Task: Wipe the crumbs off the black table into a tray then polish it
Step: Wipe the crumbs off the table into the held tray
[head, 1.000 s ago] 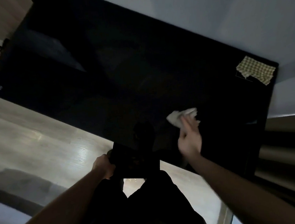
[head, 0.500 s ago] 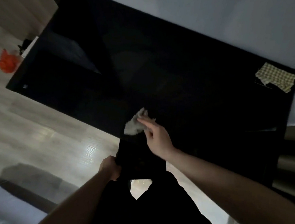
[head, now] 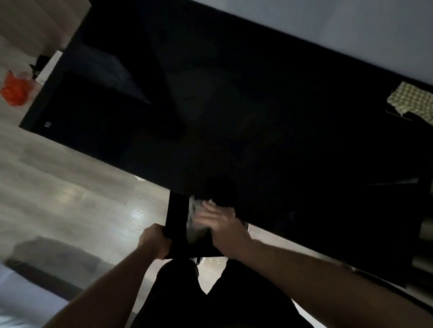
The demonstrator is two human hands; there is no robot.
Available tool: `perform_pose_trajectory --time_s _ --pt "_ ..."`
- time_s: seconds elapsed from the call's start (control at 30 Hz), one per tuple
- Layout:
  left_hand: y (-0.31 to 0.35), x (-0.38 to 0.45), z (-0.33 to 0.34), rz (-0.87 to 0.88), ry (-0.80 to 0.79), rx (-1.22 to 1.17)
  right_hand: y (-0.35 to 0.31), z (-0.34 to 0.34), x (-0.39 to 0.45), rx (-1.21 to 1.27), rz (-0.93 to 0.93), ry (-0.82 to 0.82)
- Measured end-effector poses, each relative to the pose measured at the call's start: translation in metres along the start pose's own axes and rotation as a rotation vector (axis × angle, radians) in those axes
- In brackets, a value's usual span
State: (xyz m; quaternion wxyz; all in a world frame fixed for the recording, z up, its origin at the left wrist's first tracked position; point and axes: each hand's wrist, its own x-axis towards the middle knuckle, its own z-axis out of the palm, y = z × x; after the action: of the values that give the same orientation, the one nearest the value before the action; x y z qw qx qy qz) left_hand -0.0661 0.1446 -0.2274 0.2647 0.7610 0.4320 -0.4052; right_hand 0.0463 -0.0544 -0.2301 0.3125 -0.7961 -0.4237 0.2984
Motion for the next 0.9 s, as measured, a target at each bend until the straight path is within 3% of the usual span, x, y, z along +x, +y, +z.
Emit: perform_pose_trajectory --time_s 0.07,0.13,0.37,0.53,0.63,0.77,0.9 --pt "0.000 -0.001 -0.001 0.006 -0.003 0.005 -0.005 0.007 -0.034 0.133 0.084 -0.058" --pt "0.002 -0.003 0.000 0.007 -0.017 0.018 -0.003 0.002 -0.064 0.216 0.175 -0.003" --pt "0.026 -0.013 0.016 0.044 -0.040 0.070 0.053 -0.085 -0.143 0.330 0.557 0.538" --pt "0.046 -0.017 0.035 0.071 -0.052 0.118 0.121 -0.161 -0.205 0.182 0.898 0.864" --pt "0.058 -0.019 0.046 0.083 -0.063 0.110 0.168 -0.182 -0.242 0.079 1.014 0.880" --pt "0.069 -0.019 0.058 0.075 -0.072 0.126 0.204 -0.160 -0.249 0.026 1.126 0.788" --pt "0.072 -0.015 0.068 0.080 -0.072 0.137 0.177 -0.114 -0.208 -0.035 0.954 0.844"
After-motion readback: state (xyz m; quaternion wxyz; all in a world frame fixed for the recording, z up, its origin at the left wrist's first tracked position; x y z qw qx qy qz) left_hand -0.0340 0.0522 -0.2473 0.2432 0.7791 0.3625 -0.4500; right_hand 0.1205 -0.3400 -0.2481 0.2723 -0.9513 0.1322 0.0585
